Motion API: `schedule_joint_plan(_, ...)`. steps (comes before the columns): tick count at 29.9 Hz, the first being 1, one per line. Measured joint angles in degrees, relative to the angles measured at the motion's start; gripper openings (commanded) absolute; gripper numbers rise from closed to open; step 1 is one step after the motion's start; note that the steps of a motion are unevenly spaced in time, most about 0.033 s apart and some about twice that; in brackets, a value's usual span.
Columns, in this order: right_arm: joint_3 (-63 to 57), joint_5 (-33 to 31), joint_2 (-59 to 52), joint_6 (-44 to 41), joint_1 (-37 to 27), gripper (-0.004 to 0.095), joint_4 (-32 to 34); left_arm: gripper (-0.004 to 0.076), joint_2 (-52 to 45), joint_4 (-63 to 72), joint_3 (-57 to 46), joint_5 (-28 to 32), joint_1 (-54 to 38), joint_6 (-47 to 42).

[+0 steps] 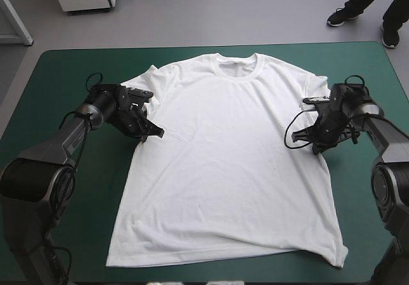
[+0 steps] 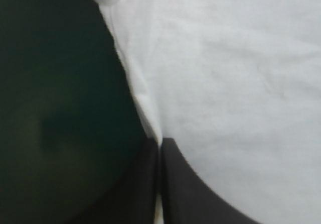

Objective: Fold the cloth

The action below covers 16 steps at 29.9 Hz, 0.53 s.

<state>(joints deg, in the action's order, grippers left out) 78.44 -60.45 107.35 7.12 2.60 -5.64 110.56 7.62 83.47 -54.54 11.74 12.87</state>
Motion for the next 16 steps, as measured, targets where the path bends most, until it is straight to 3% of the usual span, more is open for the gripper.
schedule_joint_plan(6,3.47,-2.9,0.53,0.32,0.02,-0.0013,-1.63,-0.0009,-1.13,-1.4,1.4,-2.55,0.0,0.78)
schedule_joint_plan(16,21.44,-9.52,-6.17,-0.63,0.13,-0.0013,-1.22,-0.0009,-14.43,-6.26,8.65,-7.67,0.05,-0.72)
